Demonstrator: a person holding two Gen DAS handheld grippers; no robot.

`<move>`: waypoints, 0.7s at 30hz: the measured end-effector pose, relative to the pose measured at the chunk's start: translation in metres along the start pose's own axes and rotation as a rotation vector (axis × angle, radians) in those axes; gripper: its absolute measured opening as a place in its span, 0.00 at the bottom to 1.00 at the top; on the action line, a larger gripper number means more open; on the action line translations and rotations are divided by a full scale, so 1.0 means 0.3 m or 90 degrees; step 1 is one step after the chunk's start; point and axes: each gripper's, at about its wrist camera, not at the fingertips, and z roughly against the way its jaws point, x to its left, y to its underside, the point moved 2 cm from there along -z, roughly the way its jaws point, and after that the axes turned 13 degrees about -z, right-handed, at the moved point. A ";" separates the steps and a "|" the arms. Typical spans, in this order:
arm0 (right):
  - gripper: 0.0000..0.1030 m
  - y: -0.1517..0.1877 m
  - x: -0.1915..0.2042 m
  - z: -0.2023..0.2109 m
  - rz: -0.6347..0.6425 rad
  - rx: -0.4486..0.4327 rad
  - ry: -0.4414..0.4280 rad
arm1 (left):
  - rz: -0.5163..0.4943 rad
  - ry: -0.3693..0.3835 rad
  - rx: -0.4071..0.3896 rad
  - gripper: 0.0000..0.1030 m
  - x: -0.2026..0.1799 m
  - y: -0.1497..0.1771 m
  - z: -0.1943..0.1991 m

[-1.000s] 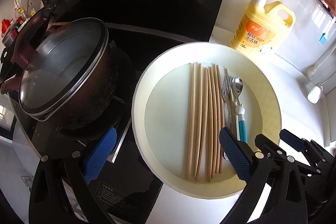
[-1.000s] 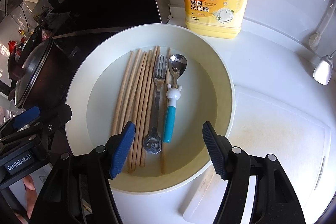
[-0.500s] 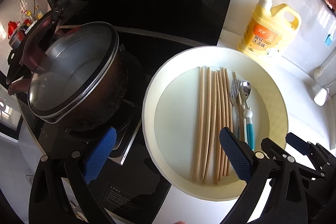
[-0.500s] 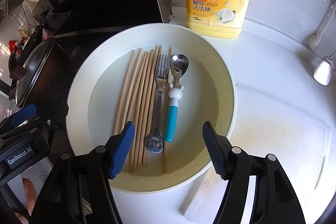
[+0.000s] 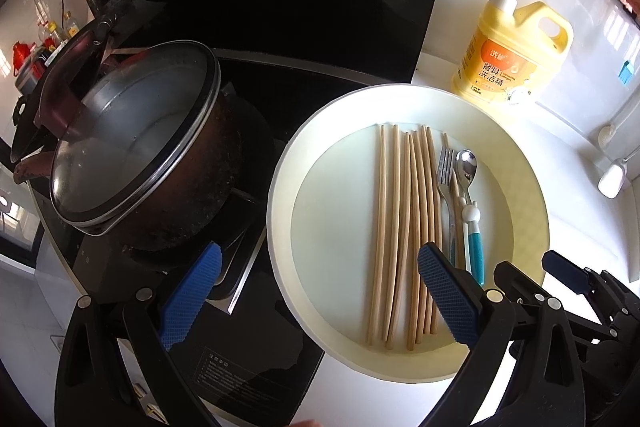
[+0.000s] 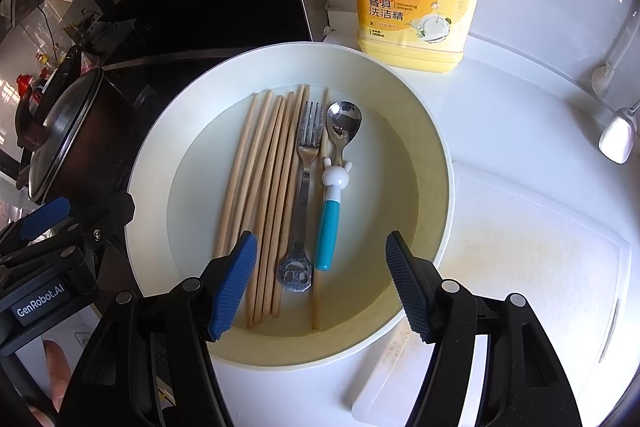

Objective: Organize utensils

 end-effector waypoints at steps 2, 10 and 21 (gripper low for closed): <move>0.62 0.002 0.004 0.001 0.002 0.001 0.000 | 0.001 -0.001 -0.001 0.94 -0.001 0.002 0.001; 0.62 -0.001 0.002 0.003 0.006 0.003 0.001 | -0.005 0.018 -0.013 0.94 -0.010 0.009 0.012; 0.62 0.000 0.001 0.004 0.007 0.004 0.001 | 0.006 0.013 0.007 0.94 -0.002 0.009 0.008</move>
